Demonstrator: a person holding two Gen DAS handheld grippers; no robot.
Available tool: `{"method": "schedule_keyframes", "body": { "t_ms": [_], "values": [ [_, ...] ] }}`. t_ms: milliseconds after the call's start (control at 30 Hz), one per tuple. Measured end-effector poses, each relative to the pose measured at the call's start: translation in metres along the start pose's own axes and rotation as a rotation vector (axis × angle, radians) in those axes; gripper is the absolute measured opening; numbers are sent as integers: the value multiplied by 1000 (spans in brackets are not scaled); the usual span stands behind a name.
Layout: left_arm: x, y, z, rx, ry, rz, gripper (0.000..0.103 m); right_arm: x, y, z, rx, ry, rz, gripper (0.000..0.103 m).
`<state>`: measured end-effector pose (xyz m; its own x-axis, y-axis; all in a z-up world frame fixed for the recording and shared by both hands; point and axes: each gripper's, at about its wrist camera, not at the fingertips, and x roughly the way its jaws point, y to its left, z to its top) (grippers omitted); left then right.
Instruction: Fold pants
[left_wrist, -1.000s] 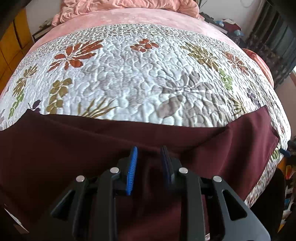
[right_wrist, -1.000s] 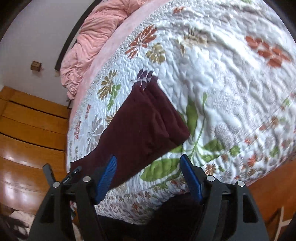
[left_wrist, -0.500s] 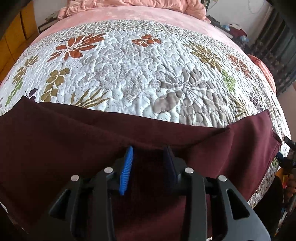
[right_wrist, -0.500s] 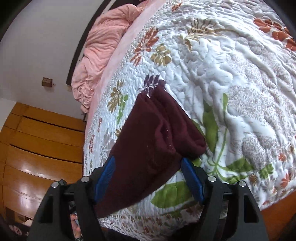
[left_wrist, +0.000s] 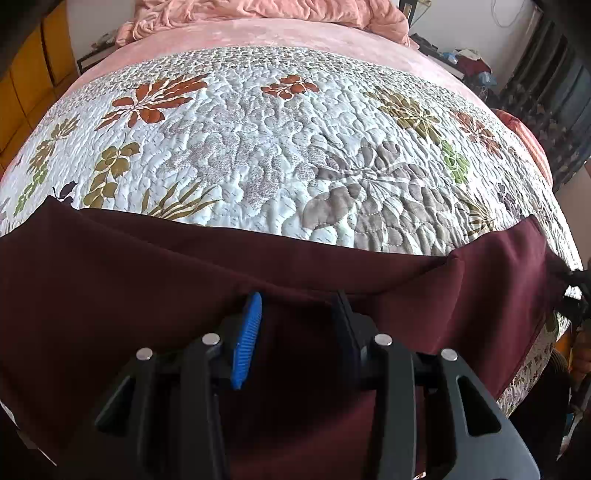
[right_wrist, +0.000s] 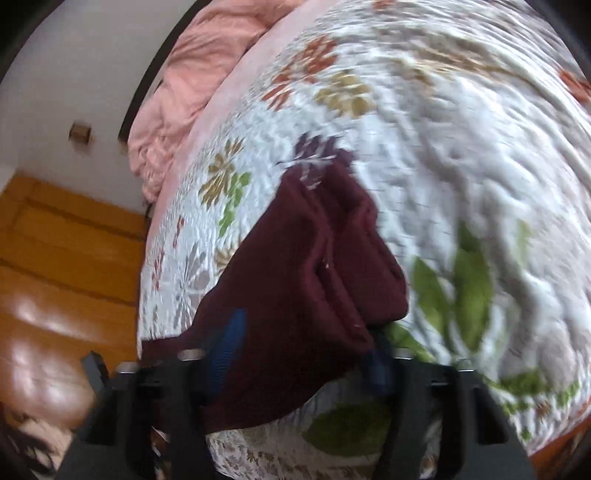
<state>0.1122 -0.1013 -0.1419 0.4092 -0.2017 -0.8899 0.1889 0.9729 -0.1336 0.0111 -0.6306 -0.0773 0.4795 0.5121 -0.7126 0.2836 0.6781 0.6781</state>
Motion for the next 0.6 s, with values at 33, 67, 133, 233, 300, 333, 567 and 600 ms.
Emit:
{"method": "schedule_keyframes", "body": {
  "t_ms": [33, 67, 133, 233, 300, 333, 567, 600],
  "values": [
    [0, 0, 0, 4, -2, 2, 40, 2, 1, 1, 3, 8, 3, 22],
    [-1, 0, 0, 6, -6, 4, 40, 3, 4, 4, 3, 6, -2, 21],
    [-4, 0, 1, 4, -15, 4, 40, -5, 14, 11, -23, -14, 8, 19],
    [-8, -3, 5, 4, -37, 6, 40, -25, 25, 21, -39, -55, 68, 17],
    [-13, -7, 7, 21, -66, 13, 40, -45, 35, 26, -77, -92, 50, 16],
    [-18, -11, 8, 32, -92, 16, 40, -53, 36, 27, -85, -108, 46, 16],
    [-15, -37, 9, 103, -149, 17, 56, -65, -32, 14, 95, -121, -99, 16],
    [-9, -39, 8, 110, -130, 18, 56, -56, -43, 11, 108, -94, -132, 16]
  ]
}}
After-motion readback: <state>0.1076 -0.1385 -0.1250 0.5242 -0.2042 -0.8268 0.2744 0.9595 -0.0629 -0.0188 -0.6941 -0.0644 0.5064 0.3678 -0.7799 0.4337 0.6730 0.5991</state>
